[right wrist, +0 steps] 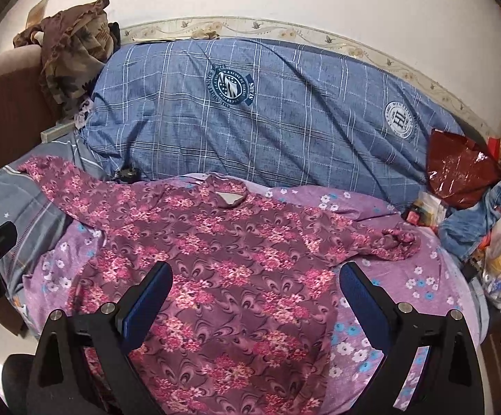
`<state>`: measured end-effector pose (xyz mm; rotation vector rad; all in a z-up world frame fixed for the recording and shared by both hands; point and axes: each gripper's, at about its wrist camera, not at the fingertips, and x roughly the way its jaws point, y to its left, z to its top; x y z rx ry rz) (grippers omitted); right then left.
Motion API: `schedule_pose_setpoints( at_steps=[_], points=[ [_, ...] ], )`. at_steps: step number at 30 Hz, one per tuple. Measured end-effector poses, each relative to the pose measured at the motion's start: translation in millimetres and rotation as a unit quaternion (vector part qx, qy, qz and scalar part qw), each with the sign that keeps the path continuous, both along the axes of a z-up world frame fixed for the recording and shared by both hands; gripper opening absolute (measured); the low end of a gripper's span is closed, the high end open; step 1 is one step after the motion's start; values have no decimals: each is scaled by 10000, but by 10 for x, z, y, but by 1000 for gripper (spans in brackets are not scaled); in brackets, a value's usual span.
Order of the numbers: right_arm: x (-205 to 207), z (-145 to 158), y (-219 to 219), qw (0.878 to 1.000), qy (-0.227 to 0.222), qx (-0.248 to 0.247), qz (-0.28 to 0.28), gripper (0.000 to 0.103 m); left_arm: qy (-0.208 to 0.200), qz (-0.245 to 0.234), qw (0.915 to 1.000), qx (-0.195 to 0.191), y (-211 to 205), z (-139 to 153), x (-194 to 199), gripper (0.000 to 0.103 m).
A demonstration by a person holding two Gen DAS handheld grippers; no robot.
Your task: Fold small clothes
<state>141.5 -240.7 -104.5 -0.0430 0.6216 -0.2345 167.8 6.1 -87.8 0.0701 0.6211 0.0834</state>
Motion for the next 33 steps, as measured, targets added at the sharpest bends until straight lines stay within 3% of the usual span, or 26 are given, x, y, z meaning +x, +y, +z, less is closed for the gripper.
schedule_pose_setpoints(
  at_steps=[29, 33],
  points=[
    [324, -190, -276, 9996, 158, 232, 36, 98, 319, -41, 9990, 313, -314, -252, 347, 103],
    [438, -263, -283, 9994, 219, 256, 78, 98, 539, -45, 9983, 229, -209, -315, 513, 103]
  ],
)
